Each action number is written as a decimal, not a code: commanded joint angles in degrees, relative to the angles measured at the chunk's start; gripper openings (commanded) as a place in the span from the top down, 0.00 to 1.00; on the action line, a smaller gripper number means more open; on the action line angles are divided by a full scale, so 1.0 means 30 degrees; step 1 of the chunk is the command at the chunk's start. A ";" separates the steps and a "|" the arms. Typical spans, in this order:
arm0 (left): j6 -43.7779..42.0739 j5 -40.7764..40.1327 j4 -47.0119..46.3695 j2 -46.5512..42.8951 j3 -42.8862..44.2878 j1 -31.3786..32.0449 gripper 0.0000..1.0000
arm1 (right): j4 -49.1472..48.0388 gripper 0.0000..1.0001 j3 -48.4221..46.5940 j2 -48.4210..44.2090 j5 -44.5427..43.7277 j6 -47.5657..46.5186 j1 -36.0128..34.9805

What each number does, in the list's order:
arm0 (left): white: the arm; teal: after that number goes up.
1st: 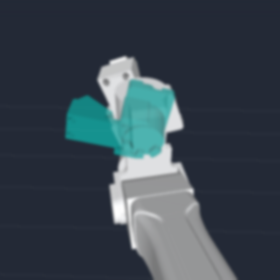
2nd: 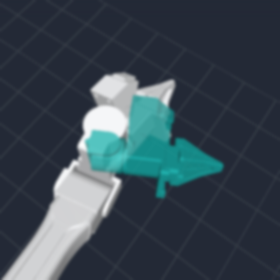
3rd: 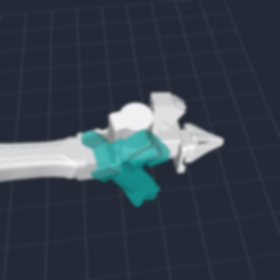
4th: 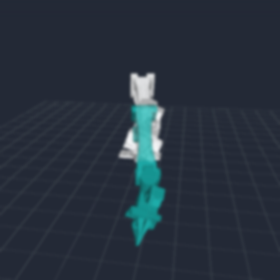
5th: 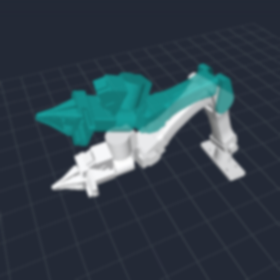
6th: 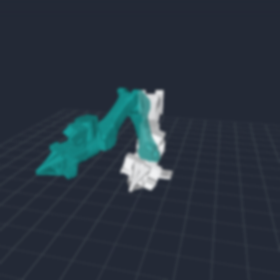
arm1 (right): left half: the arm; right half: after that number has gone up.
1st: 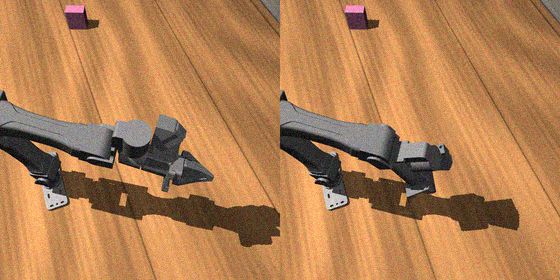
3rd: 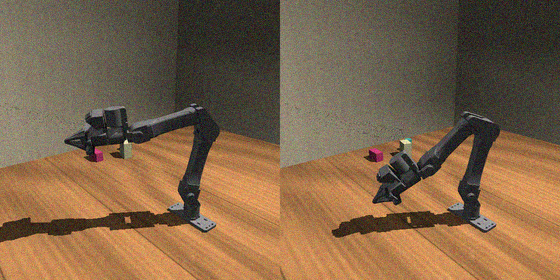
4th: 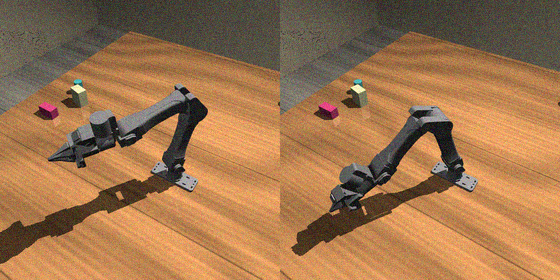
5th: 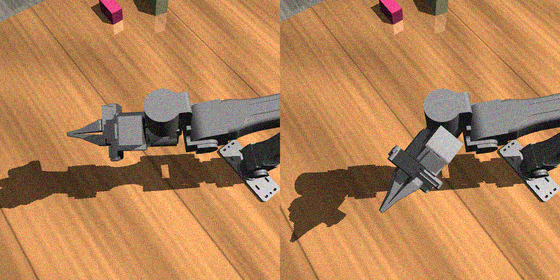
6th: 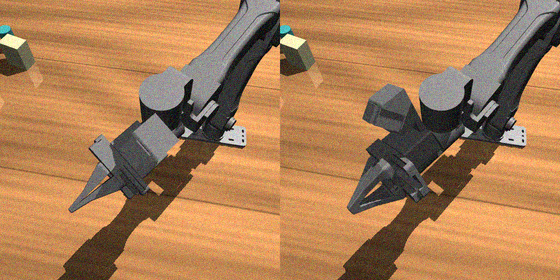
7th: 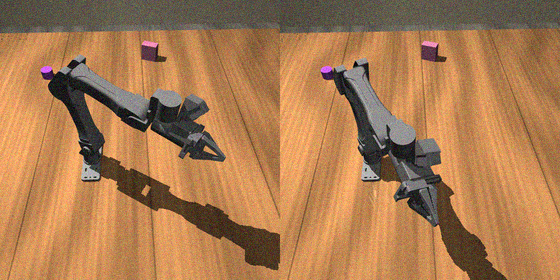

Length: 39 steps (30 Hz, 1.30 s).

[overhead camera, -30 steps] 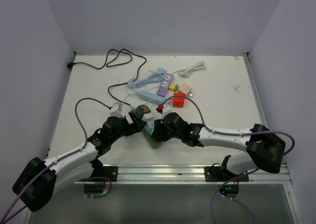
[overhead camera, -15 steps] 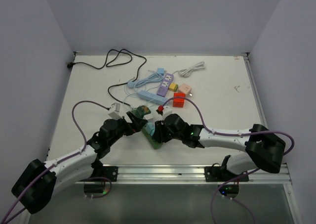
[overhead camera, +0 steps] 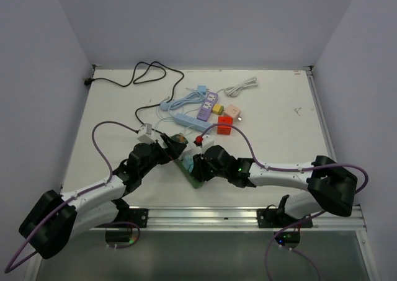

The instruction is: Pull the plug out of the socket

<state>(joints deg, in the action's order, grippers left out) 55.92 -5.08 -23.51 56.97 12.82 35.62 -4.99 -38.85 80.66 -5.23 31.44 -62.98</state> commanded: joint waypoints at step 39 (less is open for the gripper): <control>-0.1032 -0.0180 -0.0720 0.5502 -0.2310 -0.0183 0.10 | -0.1178 0.89 0.0059 -0.2629 0.0543 0.0417 0.0984</control>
<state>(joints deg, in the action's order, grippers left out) 56.80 -2.09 -38.74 70.89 9.85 35.38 0.75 -38.26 77.17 -6.46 28.86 -61.60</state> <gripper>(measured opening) 0.906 0.349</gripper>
